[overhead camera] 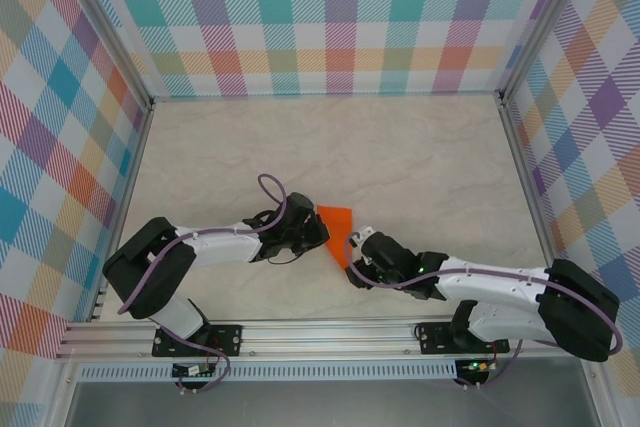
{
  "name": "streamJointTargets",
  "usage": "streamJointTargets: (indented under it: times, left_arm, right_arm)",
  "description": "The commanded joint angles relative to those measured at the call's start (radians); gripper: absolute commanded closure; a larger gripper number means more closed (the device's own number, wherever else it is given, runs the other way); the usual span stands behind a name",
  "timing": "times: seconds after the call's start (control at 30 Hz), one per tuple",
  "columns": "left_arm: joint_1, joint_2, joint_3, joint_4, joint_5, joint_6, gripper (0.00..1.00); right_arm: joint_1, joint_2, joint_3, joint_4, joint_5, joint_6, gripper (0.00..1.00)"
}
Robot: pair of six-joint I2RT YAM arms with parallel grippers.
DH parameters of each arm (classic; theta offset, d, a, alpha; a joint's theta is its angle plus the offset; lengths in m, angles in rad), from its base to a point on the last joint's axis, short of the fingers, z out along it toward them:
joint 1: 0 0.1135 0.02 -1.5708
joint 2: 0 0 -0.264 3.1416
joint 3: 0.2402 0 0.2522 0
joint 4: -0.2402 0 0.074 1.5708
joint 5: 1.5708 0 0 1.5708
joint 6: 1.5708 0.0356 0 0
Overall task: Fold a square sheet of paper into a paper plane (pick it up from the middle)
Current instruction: Fold the wing for the fifth time at the center of the table.
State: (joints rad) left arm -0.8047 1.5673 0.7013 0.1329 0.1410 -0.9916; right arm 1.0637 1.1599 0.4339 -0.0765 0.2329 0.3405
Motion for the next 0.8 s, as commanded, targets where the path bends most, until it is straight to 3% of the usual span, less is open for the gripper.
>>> streamJointTargets:
  times: [0.0,0.3,0.77]
  left_arm:
    - [-0.006,-0.013,0.026,-0.015,0.002,-0.013,1.0]
    - [-0.005,-0.012,0.031,-0.022,0.003,-0.011,1.0]
    - [-0.006,-0.018,0.04,-0.047,-0.006,-0.002,1.0]
  right_arm:
    - [0.076,0.068,0.043,0.042,0.165,-0.068,0.51]
    - [0.184,0.206,0.098,0.156,0.256,-0.202,0.5]
    - [0.184,0.331,0.119,0.242,0.367,-0.234,0.55]
